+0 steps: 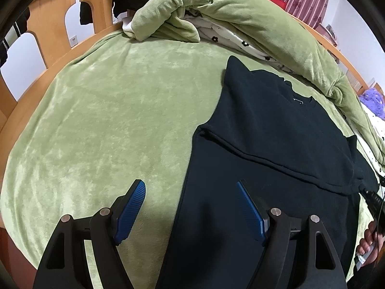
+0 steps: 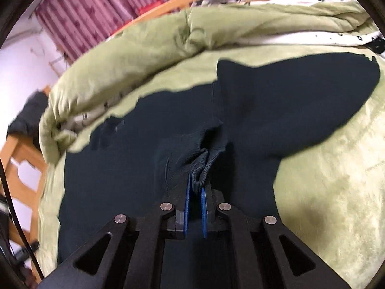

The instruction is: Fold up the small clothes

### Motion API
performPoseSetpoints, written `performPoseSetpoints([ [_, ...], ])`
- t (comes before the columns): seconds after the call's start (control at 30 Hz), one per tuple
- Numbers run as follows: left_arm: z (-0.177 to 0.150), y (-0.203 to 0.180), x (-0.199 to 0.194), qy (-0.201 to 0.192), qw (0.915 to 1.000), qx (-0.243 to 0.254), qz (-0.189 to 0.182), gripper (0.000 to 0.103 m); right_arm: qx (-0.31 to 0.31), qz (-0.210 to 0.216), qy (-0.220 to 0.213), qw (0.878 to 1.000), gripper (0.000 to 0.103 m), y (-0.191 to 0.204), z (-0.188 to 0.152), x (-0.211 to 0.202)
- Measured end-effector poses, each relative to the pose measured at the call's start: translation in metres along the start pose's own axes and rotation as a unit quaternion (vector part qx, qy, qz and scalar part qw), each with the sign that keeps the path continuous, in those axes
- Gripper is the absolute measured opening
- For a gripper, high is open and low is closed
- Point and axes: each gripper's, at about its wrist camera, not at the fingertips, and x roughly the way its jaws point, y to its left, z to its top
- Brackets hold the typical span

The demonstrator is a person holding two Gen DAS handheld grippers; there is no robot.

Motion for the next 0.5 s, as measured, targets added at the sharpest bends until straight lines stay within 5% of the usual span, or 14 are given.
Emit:
performPoseSetpoints([
  [0.07,0.0,0.001,0.002,0.002,1.0,0.0,0.002,0.075,-0.01,-0.003,0.006,1.0,0.018,-0.001,-0.003,0.002],
  [0.23,0.001,0.001,0.006,0.005,0.9999,0.002,0.01,0.075,0.005,0.025,-0.006,1.0,0.057,-0.012,0.001,0.006],
  [0.4,0.002,0.001,0.012,0.012,0.9998,-0.002,0.016,0.075,-0.003,-0.012,0.0,1.0,0.058,-0.008,0.01,0.03],
  [0.47,0.003,-0.002,0.014,0.013,0.9998,0.001,0.017,0.075,-0.015,-0.035,0.011,0.999,0.049,-0.007,0.009,0.042],
  [0.5,0.003,-0.004,0.014,0.013,0.9998,0.003,0.018,0.075,-0.024,-0.055,0.005,0.998,0.032,-0.006,0.007,0.044],
])
